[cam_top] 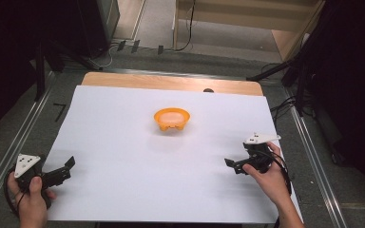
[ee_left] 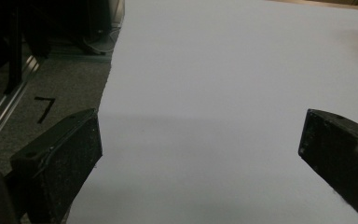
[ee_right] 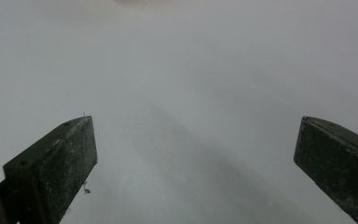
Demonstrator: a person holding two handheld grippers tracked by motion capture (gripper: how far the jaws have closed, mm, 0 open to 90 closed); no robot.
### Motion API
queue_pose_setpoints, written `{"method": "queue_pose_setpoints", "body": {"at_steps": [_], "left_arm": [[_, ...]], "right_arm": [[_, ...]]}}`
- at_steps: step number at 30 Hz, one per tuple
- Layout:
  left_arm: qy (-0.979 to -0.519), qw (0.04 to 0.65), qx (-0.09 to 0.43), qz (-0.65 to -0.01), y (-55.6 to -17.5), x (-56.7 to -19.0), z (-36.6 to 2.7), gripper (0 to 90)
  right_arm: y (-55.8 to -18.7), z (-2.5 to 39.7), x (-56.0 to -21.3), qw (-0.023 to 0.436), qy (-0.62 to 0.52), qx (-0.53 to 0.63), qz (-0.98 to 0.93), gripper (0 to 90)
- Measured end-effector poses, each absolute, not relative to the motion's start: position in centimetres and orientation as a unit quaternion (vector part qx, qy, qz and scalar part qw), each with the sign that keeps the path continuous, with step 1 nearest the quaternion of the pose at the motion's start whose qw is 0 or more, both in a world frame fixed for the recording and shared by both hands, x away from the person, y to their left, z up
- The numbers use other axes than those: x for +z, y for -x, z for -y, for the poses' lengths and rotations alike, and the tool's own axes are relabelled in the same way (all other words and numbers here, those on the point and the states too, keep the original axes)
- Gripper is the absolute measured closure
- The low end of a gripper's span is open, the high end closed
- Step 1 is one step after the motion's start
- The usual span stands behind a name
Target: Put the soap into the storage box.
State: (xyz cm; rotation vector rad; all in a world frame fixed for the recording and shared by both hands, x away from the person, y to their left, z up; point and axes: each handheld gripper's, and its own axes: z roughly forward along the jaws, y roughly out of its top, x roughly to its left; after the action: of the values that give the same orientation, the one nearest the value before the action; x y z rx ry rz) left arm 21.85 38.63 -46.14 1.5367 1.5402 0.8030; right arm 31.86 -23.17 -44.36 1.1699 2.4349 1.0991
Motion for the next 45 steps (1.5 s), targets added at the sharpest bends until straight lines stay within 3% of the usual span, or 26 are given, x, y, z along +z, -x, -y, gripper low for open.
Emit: {"method": "queue_pose_setpoints", "body": {"at_steps": [19,34,45], "left_arm": [[-0.607,0.401,0.317,-0.608,-21.8,-46.1,-38.6,0.1],[-0.608,0.405,0.319,-0.604,-21.7,-46.1,-38.6,0.1],[-0.608,0.407,0.319,-0.602,-21.7,-46.1,-38.6,0.1]], "right_arm": [[-26.6,29.3,-48.3,0.152,-0.473,0.403,-0.769,0.0],[-22.2,33.6,-48.7,0.178,-0.502,0.446,-0.719,0.0],[-22.0,34.5,-49.3,0.153,-0.521,0.451,-0.709,0.0]]}}
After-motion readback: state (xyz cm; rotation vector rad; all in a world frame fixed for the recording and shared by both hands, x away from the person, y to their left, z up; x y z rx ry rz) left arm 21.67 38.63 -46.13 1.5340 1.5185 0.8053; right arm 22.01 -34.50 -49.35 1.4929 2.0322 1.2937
